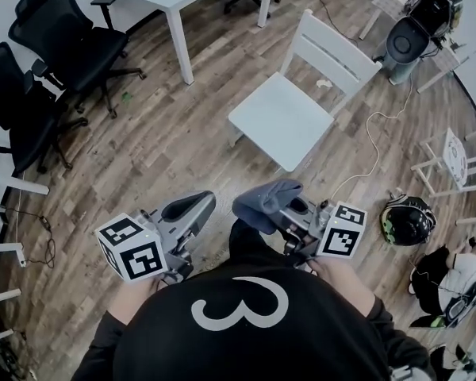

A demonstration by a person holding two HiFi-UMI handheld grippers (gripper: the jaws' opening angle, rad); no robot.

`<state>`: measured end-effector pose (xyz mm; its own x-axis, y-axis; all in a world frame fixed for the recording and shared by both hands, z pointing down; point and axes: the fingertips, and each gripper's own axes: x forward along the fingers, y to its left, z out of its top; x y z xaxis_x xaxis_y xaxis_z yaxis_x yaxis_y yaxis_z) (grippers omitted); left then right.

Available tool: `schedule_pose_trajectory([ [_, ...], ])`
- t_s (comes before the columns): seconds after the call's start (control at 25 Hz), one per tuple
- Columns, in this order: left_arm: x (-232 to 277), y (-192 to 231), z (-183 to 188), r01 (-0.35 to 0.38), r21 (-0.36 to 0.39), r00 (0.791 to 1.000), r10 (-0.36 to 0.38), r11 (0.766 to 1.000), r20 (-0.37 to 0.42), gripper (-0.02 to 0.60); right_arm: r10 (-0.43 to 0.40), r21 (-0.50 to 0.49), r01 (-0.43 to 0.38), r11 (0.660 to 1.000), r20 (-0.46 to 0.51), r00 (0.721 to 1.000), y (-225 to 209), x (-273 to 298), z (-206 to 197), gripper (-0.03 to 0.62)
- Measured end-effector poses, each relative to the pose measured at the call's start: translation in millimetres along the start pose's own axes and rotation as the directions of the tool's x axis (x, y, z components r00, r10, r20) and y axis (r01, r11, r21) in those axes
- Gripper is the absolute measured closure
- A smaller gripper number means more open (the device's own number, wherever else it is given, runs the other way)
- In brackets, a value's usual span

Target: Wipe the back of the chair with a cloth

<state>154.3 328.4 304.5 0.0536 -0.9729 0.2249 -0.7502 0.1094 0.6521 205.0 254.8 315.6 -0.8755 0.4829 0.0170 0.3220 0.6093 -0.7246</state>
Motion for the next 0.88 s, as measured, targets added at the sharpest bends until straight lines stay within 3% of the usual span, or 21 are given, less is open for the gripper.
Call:
schedule_pose_trajectory([
  [0.24, 91, 48, 70, -0.007, -0.002, 1.0, 0.007, 1.0, -0.022, 0.568, -0.011, -0.002, 0.011, 1.0, 0.02, 1.0, -79, 24, 90, 0.543],
  [0.48, 188, 59, 137, 0.033, 0.057, 0.998, -0.03, 0.998, -0.055, 0.568, -0.103, -0.026, 0.106, 0.994, 0.098, 0.99, -152, 1, 184, 0.543],
  [0.88, 288, 46, 179, 0.152, 0.129, 0.979, -0.131, 0.98, -0.155, 0.568, -0.267, 0.003, 0.279, 0.96, 0.307, 0.914, -211, -63, 256, 0.543],
])
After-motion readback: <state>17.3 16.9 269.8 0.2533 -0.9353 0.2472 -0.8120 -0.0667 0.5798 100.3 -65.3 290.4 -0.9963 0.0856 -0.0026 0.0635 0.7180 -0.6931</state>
